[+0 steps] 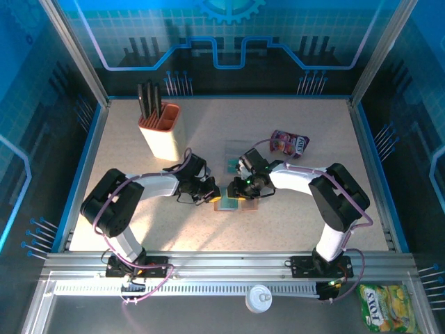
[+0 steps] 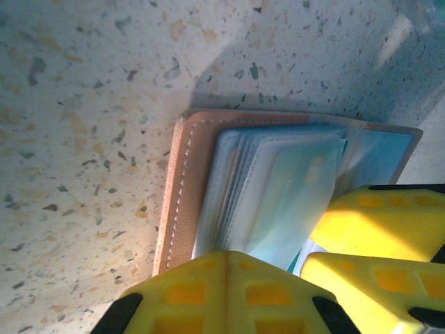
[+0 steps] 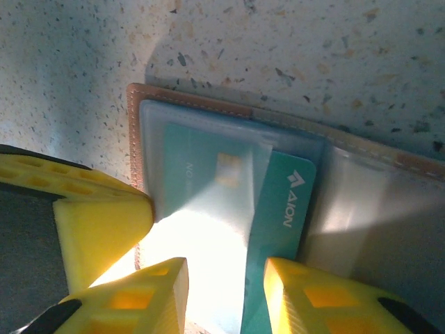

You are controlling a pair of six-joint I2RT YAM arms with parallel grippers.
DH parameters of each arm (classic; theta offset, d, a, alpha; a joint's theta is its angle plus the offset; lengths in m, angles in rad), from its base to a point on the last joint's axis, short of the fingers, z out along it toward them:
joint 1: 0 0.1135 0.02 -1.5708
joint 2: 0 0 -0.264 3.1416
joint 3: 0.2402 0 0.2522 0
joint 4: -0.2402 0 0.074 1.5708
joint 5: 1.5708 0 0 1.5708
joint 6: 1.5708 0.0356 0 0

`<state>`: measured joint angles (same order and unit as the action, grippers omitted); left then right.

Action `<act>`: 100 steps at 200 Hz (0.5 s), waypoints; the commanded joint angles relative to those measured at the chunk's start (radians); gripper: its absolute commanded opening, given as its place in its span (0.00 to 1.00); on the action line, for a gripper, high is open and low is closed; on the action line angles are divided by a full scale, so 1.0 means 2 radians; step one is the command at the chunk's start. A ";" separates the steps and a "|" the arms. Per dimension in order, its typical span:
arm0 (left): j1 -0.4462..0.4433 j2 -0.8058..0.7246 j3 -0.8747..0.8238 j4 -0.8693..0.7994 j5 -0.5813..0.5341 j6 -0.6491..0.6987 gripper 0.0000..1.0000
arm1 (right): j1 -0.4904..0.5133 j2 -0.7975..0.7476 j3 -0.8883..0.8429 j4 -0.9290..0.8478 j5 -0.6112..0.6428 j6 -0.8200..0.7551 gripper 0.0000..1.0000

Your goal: Take the credit cards out of the card holder

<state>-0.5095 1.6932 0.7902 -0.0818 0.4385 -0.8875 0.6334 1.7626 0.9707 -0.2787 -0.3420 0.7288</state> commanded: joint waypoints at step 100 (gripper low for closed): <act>0.029 -0.016 -0.005 -0.059 -0.020 0.039 0.00 | 0.001 -0.008 0.007 -0.003 -0.009 0.013 0.38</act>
<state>-0.4633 1.6875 0.7891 -0.1520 0.4149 -0.8486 0.6338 1.7626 0.9775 -0.2913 -0.3481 0.7338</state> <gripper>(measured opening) 0.051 0.379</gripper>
